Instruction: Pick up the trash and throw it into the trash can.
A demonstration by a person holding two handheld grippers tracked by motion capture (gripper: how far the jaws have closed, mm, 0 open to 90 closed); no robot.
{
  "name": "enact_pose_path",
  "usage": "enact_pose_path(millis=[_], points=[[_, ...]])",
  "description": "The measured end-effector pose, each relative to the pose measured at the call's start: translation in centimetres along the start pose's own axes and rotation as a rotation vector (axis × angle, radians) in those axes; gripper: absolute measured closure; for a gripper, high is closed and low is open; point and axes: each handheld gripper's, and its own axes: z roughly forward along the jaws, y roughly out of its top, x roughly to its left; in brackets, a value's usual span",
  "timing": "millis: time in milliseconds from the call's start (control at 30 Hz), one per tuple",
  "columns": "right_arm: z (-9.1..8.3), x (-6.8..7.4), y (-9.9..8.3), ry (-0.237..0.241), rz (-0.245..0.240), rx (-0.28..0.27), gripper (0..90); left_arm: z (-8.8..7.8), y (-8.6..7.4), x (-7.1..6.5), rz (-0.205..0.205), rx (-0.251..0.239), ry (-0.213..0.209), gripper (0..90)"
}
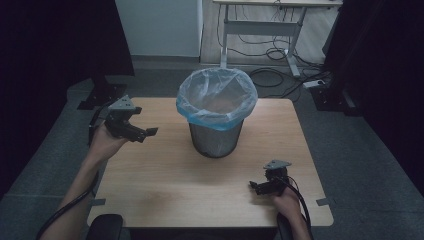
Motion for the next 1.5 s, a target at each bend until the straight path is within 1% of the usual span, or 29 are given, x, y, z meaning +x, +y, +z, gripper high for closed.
enact_pose_path(millis=[100, 167, 200, 300, 333, 367, 433, 467, 500, 533, 567, 600, 633, 700, 733, 767, 833, 867, 1000, 1033, 1100, 1200, 1233, 1300, 1333, 1400, 1467, 1500], points=[[0.0, 0.0, 0.0, -0.001, 0.001, -0.002, 0.0, -0.2, -1.2, 0.2, -0.014, -0.001, 0.007, 0.0], [0.0, 0.0, 0.0, 0.000, 0.001, 0.001, 0.0, -0.2, -1.4, 0.2, -0.018, -0.002, 0.007, 0.0], [0.0, 0.0, 0.0, -0.001, -0.001, -0.002, 0.0, -0.3, -2.1, 0.3, -0.030, -0.005, 0.007, 0.0], [0.0, 0.0, 0.0, -0.001, 0.002, -0.001, 0.0, -0.4, -2.7, 0.3, -0.037, -0.006, 0.010, 0.0], [0.0, 0.0, 0.0, -0.001, 0.001, -0.002, 0.0, -0.4, -3.3, 0.2, -0.044, -0.007, 0.013, 0.0], [0.0, 0.0, 0.0, -0.001, 0.000, -0.001, 0.0, -0.4, -3.3, 0.2, -0.044, -0.007, 0.013, 0.0], [0.0, 0.0, 0.0, -0.001, -0.001, -0.001, 0.0, -0.4, -4.2, 0.1, -0.051, -0.010, 0.019, 0.0], [0.0, 0.0, 0.0, -0.001, -0.001, -0.001, 0.0, -0.4, -4.2, 0.1, -0.051, -0.010, 0.019, 0.0], [0.0, 0.0, 0.0, -0.001, 0.000, -0.001, 0.0, -0.4, -4.9, 0.1, -0.059, -0.012, 0.017, 0.0], [0.0, 0.0, 0.0, -0.001, 0.000, -0.001, 0.0, -0.4, -4.9, 0.1, -0.059, -0.012, 0.017, 0.0], [0.0, 0.0, 0.0, -0.001, 0.001, -0.002, 0.0, -0.3, -5.6, 0.1, -0.067, -0.012, 0.021, 0.0], [0.0, 0.0, 0.0, -0.001, 0.001, -0.002, 0.0, -0.3, -5.9, 0.1, -0.069, -0.012, 0.022, 0.0], [0.0, 0.0, 0.0, -0.001, 0.001, -0.002, 0.0, -0.3, -5.9, 0.1, -0.069, -0.012, 0.022, 0.0], [0.0, 0.0, 0.0, -0.001, 0.001, -0.002, 0.0, -0.1, -6.9, 0.1, -0.081, -0.014, 0.023, 0.0], [0.0, 0.0, 0.0, -0.001, 0.001, -0.002, 0.0, -0.1, -6.9, 0.1, -0.081, -0.014, 0.023, 0.0], [0.0, 0.0, 0.0, -0.001, 0.001, -0.002, 0.0, 0.0, -7.2, 0.1, -0.084, -0.014, 0.023, 0.0], [0.0, 0.0, 0.0, -0.001, 0.003, -0.001, 0.0, 0.2, -7.9, 0.1, -0.091, -0.015, 0.023, 0.0], [0.0, 0.0, 0.0, -0.001, 0.003, -0.002, 0.0, 0.5, -8.4, 0.0, -0.093, -0.013, 0.025, 0.0], [0.0, 0.0, 0.0, -0.001, 0.003, -0.002, 0.0, 0.8, -9.2, -0.1, -0.095, -0.010, 0.028, 0.0], [0.0, 0.0, 0.0, -0.001, 0.003, -0.002, 0.0, 1.2, -9.7, -0.2, -0.094, -0.004, 0.029, 0.0], [0.0, 0.0, 0.0, -0.001, 0.003, -0.002, 0.0, 1.3, -10.0, -0.3, -0.093, -0.002, 0.030, 0.0], [0.0, 0.0, 0.0, -0.001, 0.003, -0.003, 0.0, 2.0, -10.8, -0.5, -0.095, 0.006, 0.023, 0.0], [0.0, 0.0, 0.0, -0.001, 0.003, -0.003, 0.0, 2.5, -11.3, -0.7, -0.097, 0.012, 0.024, 0.0], [0.0, 0.0, 0.0, -0.001, 0.003, -0.003, 0.0, 2.8, -11.6, -0.8, -0.098, 0.012, 0.020, 0.0], [0.0, 0.0, 0.0, -0.001, 0.003, -0.003, 0.0, 3.3, -12.1, -0.9, -0.100, 0.017, 0.018, 0.0], [0.0, 0.0, 0.0, -0.001, 0.003, -0.003, 0.0, 3.6, -12.4, -1.0, -0.103, 0.019, 0.016, 0.0], [0.0, 0.0, 0.0, -0.001, 0.003, -0.003, 0.0, 4.4, -13.2, -1.2, -0.113, 0.020, 0.008, 0.0], [0.0, 0.0, 0.0, -0.001, 0.003, -0.003, 0.0, 4.4, -13.2, -1.2, -0.113, 0.020, 0.008, 0.0]])
